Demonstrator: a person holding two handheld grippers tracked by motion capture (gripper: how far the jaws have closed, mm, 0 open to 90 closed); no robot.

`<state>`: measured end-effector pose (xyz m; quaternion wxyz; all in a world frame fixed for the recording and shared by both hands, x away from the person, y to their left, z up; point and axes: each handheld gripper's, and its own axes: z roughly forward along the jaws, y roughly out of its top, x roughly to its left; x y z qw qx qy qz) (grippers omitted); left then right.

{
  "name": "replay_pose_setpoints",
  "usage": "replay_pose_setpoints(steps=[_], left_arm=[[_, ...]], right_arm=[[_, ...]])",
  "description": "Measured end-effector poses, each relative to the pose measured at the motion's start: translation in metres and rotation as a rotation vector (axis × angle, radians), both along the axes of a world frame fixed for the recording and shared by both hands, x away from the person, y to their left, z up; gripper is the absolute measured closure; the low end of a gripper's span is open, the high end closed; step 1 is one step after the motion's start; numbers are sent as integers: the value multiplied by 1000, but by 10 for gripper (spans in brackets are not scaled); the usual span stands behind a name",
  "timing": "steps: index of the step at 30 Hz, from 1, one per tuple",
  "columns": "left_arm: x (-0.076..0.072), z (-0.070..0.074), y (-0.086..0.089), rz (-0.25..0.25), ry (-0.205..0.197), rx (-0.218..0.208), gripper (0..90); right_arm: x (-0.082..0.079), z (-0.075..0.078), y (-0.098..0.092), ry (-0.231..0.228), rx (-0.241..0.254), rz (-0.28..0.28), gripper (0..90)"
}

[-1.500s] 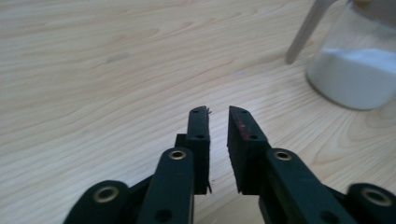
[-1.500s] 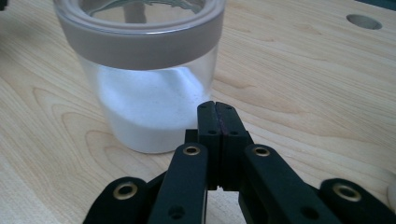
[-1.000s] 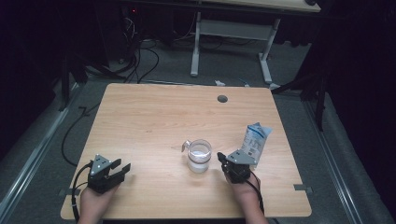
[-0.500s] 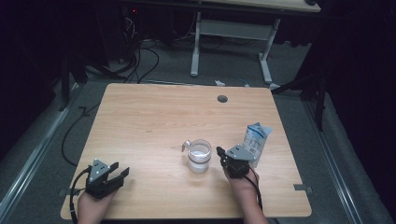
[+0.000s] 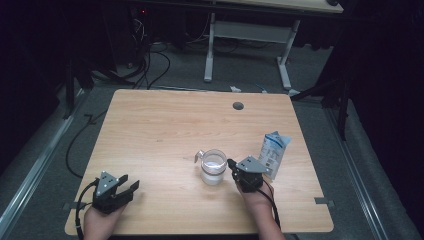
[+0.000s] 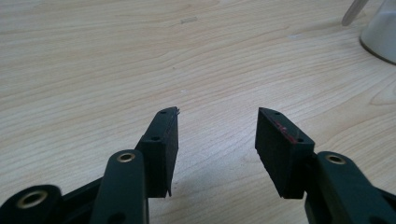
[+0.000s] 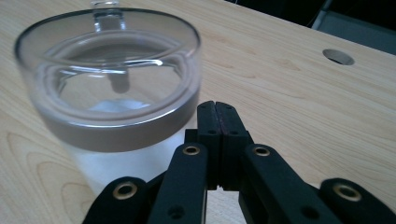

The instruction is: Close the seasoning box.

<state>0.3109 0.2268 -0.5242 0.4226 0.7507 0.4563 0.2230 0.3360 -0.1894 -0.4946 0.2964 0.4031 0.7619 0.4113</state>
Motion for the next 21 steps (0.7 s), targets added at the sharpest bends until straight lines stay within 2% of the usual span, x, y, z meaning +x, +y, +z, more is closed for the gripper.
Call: replay_pose_setpoints(steps=[8,21], left_arm=[[3,1,-6,-20,-5,-1,495],[4,0,-6,-23,0,-7,493]], right_arm=[[-8,-1,3,-6,-8,8,900],[-21,-1,23,-10,-21,81,899]])
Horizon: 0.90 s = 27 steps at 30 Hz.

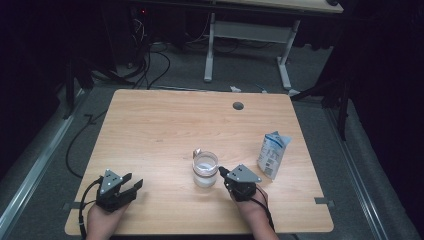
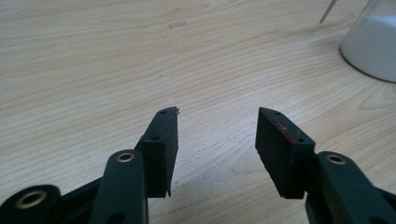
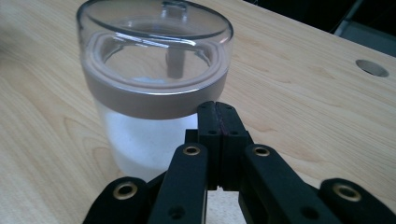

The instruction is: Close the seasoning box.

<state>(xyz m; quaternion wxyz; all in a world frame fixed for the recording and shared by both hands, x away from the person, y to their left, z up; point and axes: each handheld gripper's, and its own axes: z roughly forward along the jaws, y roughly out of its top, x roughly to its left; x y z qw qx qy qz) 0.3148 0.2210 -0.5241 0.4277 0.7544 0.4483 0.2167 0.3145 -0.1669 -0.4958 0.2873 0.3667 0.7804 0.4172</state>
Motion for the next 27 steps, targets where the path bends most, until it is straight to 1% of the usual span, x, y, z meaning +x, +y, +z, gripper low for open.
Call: replay_pose_setpoints(steps=[4,13,17,21,23,27], left_arm=[[0,0,0,-1,-1,-1,492],[0,1,1,2,3,-7,492],[0,0,1,3,4,-8,491],[0,0,1,3,2,-2,491],[0,0,2,3,5,-8,491],[1,0,2,1,6,-7,491]], right_arm=[[-4,0,6,-4,-10,21,899],[-9,0,16,-2,-13,56,898],[-11,-1,22,-9,-18,76,893],[-14,-1,28,-11,-25,94,886],[-15,-1,30,-14,-28,102,886],[-15,0,31,-12,-28,111,886]])
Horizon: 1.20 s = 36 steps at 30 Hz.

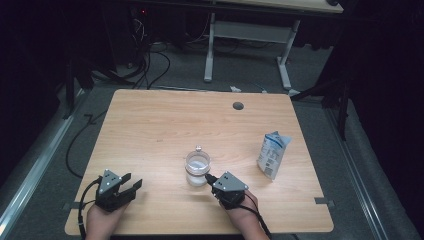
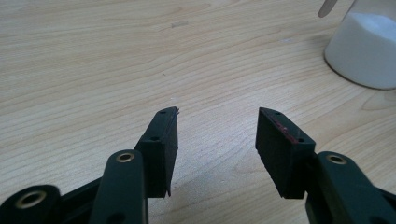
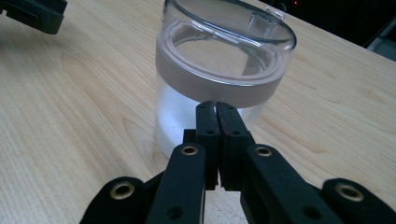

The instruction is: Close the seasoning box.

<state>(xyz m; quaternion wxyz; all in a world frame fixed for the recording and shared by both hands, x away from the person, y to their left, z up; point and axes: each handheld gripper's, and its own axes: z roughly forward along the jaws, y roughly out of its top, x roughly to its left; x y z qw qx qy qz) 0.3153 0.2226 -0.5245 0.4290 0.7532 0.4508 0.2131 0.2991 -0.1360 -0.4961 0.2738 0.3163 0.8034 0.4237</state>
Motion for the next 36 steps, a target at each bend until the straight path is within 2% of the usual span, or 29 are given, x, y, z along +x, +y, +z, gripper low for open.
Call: replay_pose_setpoints(steps=[7,10,12,17,21,25,27,31,36], left_arm=[[1,1,0,-3,-3,2,491],[2,2,-1,0,-9,-5,491],[2,2,-1,2,-10,-7,491],[4,1,0,0,-4,-4,491],[5,1,-3,-2,-4,0,491],[7,1,-8,-10,-5,3,491],[8,2,-10,-14,-9,5,491],[10,2,-9,-9,-9,13,491],[15,0,5,49,-16,36,491]], right_arm=[[0,4,-7,1,19,-15,854],[1,7,-14,2,34,-39,804],[4,7,-22,14,41,-67,740],[7,1,-49,39,49,-130,608],[6,-8,-73,73,18,-174,539],[0,-17,-97,93,68,-242,475],[-2,-18,-104,89,48,-260,469],[-5,-19,-122,84,53,-309,455],[-6,-21,-145,91,87,-368,450]])
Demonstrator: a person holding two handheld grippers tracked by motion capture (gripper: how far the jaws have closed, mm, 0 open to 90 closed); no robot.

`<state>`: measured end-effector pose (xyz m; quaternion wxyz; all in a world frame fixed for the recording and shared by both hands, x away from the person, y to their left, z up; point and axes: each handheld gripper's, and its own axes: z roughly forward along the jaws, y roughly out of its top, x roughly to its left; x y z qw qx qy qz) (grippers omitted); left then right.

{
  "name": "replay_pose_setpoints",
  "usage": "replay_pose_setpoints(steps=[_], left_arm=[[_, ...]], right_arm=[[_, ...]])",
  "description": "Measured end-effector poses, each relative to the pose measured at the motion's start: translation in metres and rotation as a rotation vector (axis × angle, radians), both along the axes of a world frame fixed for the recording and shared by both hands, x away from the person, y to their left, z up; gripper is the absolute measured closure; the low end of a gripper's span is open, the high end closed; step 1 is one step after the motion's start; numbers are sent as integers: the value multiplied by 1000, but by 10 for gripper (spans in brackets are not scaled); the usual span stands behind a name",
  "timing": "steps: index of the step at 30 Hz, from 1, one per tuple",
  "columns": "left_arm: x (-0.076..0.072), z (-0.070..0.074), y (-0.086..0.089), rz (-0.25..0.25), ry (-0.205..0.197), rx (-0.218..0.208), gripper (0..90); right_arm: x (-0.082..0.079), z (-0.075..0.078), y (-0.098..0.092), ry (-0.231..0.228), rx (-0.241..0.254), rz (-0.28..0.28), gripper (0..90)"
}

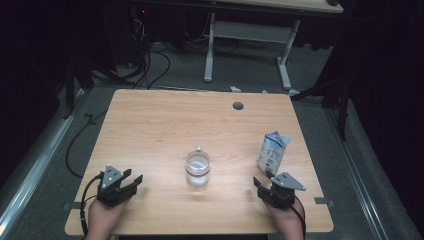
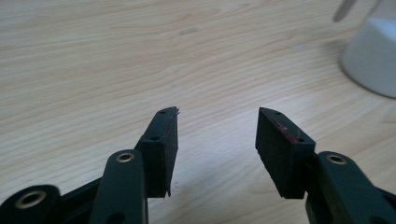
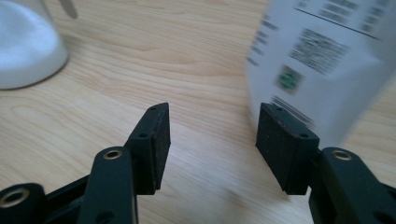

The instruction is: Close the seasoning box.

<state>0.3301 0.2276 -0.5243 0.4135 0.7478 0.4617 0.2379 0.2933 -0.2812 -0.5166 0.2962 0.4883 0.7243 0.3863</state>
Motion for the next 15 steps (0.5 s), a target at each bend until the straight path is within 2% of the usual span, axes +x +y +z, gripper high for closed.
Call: replay_pose_setpoints(steps=[2,5,12,15], left_arm=[[2,-1,8,29,7,-1,491],[1,1,14,42,-1,-15,491],[-3,0,17,36,4,-9,490],[-3,3,17,36,-13,-16,491]], right_arm=[[0,1,-5,0,2,-10,451],[-2,4,-7,-16,-2,-20,450],[2,4,0,-15,-8,-7,450],[3,3,3,-9,-13,4,445]])
